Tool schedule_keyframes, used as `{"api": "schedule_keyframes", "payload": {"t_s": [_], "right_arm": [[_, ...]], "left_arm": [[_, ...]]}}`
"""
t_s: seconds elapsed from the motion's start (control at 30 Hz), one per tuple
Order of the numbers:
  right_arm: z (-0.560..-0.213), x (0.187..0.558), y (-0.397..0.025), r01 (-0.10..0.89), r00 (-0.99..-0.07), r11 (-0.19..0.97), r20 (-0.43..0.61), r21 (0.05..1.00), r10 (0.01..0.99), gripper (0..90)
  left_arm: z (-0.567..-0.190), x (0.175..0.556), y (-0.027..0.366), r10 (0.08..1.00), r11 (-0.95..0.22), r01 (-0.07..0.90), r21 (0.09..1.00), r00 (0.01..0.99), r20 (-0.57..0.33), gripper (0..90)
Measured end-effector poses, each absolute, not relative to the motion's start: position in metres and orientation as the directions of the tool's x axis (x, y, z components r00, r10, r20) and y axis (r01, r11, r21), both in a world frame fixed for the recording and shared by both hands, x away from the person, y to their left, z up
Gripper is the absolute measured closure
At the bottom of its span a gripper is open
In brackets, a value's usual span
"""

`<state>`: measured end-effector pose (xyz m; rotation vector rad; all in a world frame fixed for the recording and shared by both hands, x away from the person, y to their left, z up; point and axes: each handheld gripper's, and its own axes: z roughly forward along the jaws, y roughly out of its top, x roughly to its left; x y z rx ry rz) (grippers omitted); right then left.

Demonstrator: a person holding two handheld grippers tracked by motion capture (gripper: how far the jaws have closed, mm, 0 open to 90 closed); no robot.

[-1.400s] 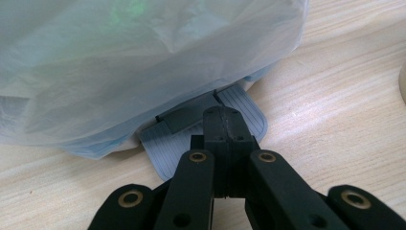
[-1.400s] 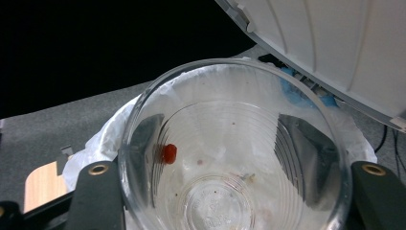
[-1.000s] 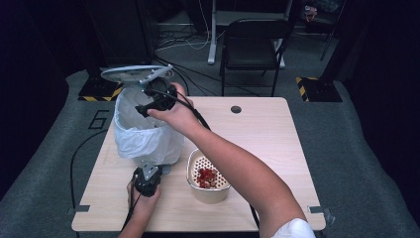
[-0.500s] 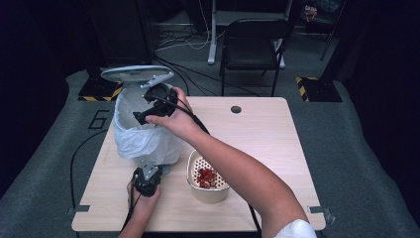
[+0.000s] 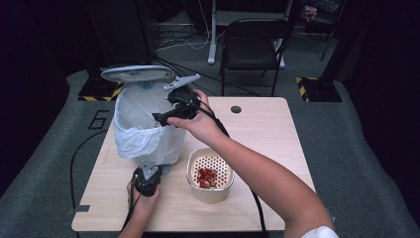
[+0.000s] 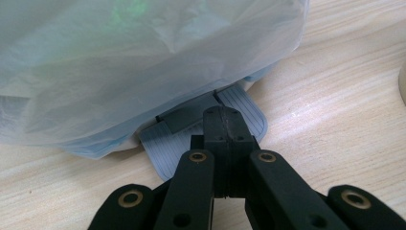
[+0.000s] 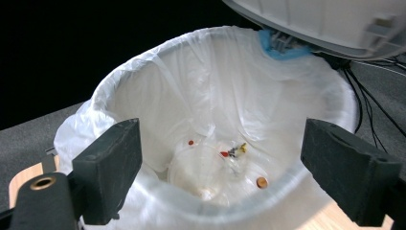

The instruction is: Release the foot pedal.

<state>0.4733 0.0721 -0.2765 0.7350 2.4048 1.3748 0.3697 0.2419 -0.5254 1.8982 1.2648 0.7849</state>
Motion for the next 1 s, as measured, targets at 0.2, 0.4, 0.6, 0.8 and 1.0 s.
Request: {"api": "schedule_keyframes", "payload": {"t_s": [0.2, 0.4, 0.6, 0.8, 1.0], "right_arm": [[-0.273, 0.468, 0.045, 0.292, -0.832, 0.406, 0.021, 0.866, 0.554, 14.2], [-0.277, 0.465, 0.022, 0.298, -0.821, 0.411, 0.012, 0.862, 0.570, 14.6], [-0.278, 0.465, -0.001, 0.299, -0.812, 0.400, 0.011, 0.867, 0.583, 15.6], [-0.277, 0.461, -0.016, 0.289, -0.811, 0.404, -0.002, 0.868, 0.585, 15.7], [-0.282, 0.452, -0.032, 0.287, -0.803, 0.432, -0.032, 0.855, 0.596, 16.3]], "left_arm": [[-0.525, 0.370, 0.243, 0.937, -0.262, 0.504, 0.823, 0.335, 0.094, 90.0], [-0.525, 0.370, 0.244, 0.939, -0.247, 0.509, 0.825, 0.335, 0.074, 90.0], [-0.527, 0.371, 0.244, 0.944, -0.213, 0.508, 0.835, 0.326, 0.042, 90.0], [-0.527, 0.371, 0.244, 0.947, -0.180, 0.522, 0.834, 0.321, 0.004, 90.0], [-0.524, 0.369, 0.251, 0.948, -0.101, 0.519, 0.848, 0.309, -0.076, 64.7]]}}
